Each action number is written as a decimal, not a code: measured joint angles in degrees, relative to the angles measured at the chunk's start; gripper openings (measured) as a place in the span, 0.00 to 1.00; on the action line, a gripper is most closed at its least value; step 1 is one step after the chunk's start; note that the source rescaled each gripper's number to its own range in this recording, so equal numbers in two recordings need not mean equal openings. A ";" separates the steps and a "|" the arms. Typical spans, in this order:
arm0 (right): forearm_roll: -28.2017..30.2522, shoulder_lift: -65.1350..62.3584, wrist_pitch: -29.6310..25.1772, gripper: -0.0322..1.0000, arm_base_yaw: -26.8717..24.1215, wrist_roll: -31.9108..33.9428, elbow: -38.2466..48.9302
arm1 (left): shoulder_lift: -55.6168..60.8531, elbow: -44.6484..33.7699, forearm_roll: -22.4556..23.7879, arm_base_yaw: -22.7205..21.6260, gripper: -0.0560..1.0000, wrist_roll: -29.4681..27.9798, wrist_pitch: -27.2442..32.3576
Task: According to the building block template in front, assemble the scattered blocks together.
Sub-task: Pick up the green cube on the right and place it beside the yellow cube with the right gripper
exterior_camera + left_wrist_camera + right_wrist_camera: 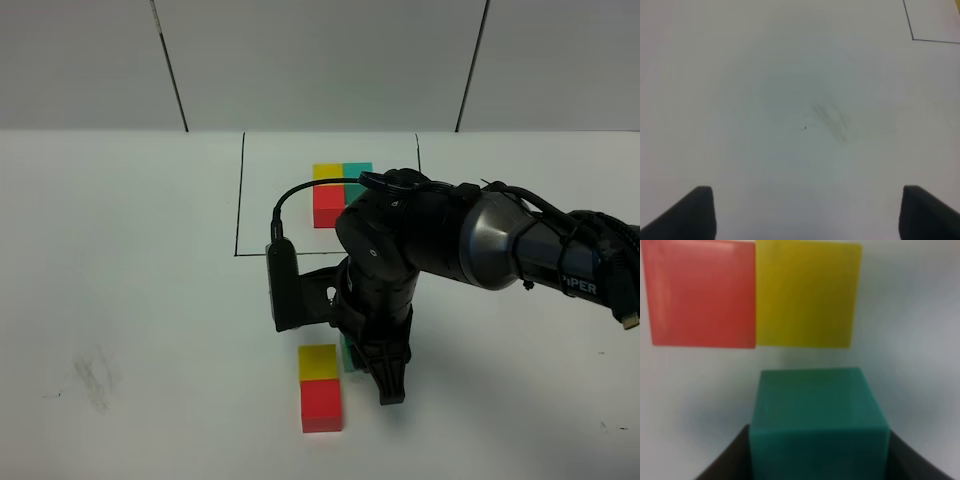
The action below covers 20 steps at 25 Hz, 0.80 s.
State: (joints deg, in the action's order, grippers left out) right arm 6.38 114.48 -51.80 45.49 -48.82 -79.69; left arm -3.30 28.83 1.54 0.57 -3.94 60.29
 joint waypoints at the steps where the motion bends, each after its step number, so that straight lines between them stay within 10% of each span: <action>1: -0.60 0.00 0.24 0.23 0.05 -0.53 0.00 | 0.00 0.00 0.00 0.00 0.77 0.00 0.00; 20: 1.26 1.51 0.07 0.23 0.17 3.51 0.00 | 0.00 0.00 0.00 0.00 0.77 0.06 0.00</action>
State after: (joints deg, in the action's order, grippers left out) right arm 7.64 115.99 -51.73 45.67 -45.32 -79.69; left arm -3.30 28.83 1.54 0.57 -3.87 60.29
